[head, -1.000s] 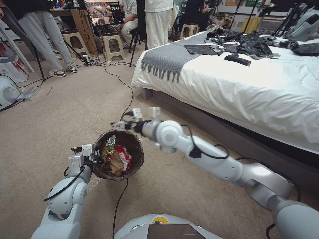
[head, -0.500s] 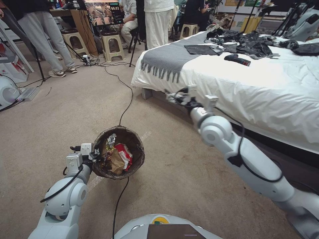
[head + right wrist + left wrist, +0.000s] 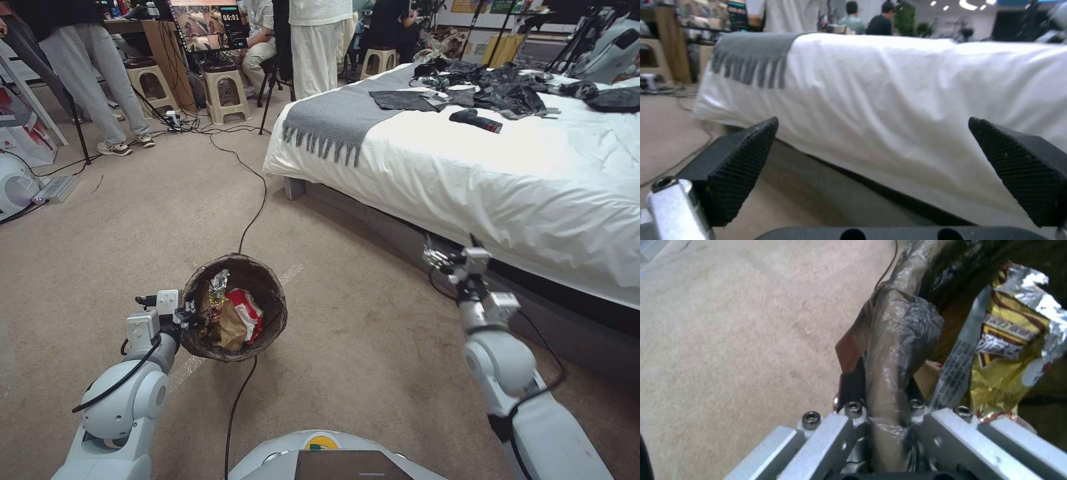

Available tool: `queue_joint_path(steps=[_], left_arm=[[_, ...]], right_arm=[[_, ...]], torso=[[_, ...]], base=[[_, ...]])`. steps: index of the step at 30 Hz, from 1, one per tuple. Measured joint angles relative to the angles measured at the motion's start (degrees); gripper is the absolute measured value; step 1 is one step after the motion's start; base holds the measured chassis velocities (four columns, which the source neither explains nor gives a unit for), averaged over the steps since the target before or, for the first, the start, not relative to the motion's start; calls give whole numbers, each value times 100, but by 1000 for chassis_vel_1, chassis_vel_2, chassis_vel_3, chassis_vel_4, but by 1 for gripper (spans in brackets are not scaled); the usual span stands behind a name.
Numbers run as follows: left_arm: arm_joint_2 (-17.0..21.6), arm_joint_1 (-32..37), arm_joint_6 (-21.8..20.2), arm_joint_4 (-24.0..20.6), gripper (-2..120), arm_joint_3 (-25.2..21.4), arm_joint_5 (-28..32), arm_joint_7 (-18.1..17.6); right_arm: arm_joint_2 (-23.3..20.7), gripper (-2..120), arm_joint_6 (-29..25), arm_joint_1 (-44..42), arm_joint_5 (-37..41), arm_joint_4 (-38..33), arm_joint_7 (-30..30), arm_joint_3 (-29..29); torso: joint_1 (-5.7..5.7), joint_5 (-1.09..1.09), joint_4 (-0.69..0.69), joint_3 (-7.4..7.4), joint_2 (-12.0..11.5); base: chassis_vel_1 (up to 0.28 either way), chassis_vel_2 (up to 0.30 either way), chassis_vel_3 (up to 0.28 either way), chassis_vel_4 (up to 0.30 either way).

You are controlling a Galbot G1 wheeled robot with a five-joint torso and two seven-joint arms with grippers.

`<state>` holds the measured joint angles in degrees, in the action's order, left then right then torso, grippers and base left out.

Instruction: Pick up the trash bin, then pick up the garbage from the floor and place it into the trash bin.

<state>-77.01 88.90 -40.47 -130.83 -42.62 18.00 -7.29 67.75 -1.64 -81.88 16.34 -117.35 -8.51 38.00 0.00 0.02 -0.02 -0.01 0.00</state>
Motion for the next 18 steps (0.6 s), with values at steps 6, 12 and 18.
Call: queue_joint_path(steps=[6,12,18], left_arm=[[-6,51,178,3,0,47,-76,92],[-27,31,208,-31,0,131,-144,125],[-32,46,111,-99,0,106,-126,77]], right_arm=[[446,100,-281,-645,-286,-527,117,375],[716,100,-530,-788,-697,-531,184,360],[752,100,-555,-713,-760,-425,185,268]], torso=[[0,-3,1,0,0],[0,-3,1,0,0],[0,-2,2,0,0]], base=[[0,0,0,0],[0,0,0,0],[0,0,0,0]])
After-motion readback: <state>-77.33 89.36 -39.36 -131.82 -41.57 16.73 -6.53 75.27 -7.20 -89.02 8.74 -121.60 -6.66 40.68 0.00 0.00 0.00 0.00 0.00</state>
